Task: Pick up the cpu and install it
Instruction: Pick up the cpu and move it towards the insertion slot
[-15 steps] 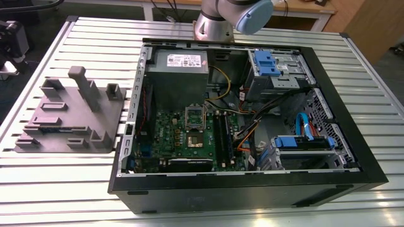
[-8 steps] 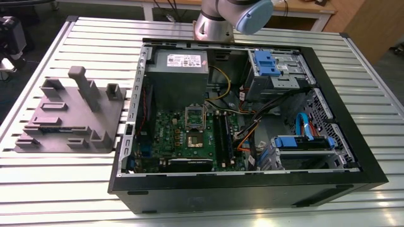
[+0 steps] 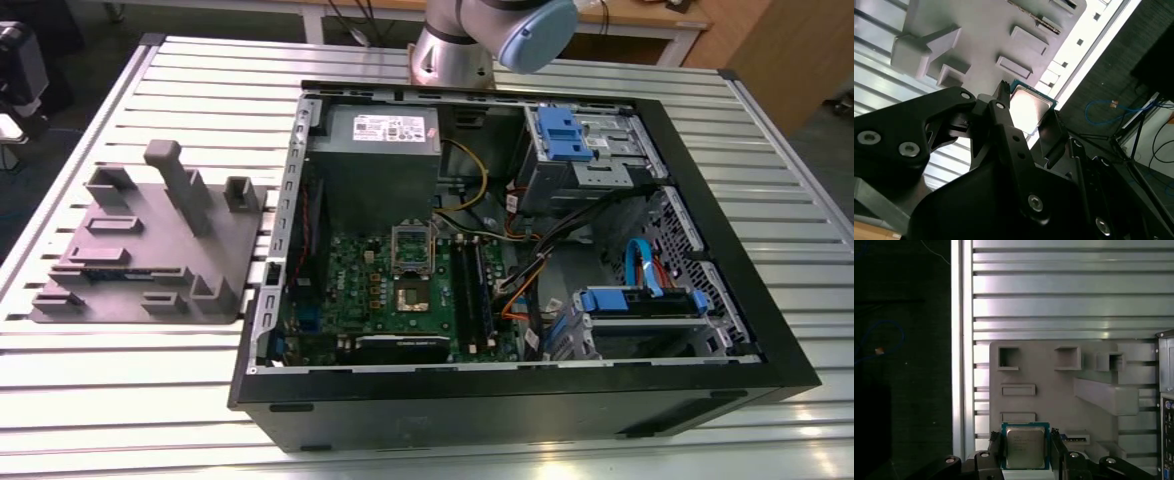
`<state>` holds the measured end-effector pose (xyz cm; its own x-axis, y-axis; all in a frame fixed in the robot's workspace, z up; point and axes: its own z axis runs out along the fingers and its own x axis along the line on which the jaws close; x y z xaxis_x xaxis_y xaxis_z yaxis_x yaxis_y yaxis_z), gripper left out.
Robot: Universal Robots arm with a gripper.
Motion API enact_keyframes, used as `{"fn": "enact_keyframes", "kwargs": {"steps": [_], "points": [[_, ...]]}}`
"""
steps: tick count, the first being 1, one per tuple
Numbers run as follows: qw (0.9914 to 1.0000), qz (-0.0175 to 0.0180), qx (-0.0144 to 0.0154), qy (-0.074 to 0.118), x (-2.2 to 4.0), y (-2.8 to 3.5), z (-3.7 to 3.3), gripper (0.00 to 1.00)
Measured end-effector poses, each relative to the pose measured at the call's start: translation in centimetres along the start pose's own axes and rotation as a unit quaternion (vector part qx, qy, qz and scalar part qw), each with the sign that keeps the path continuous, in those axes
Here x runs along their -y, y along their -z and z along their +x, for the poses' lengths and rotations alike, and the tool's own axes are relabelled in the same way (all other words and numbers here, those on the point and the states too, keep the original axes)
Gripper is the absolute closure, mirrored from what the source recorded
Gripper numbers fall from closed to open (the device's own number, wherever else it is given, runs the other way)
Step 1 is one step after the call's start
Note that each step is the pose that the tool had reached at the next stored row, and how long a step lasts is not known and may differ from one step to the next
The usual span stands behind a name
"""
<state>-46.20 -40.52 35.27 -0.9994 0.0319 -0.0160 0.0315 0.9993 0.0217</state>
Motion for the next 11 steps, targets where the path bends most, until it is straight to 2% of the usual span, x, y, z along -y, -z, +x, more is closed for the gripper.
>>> {"fn": "enact_keyframes", "kwargs": {"steps": [5,11], "points": [[1.0,0.0,0.0,0.0,-0.03,1.22,-0.02,0.53],[1.0,0.0,0.0,0.0,-0.05,1.85,-0.03,0.53]]}}
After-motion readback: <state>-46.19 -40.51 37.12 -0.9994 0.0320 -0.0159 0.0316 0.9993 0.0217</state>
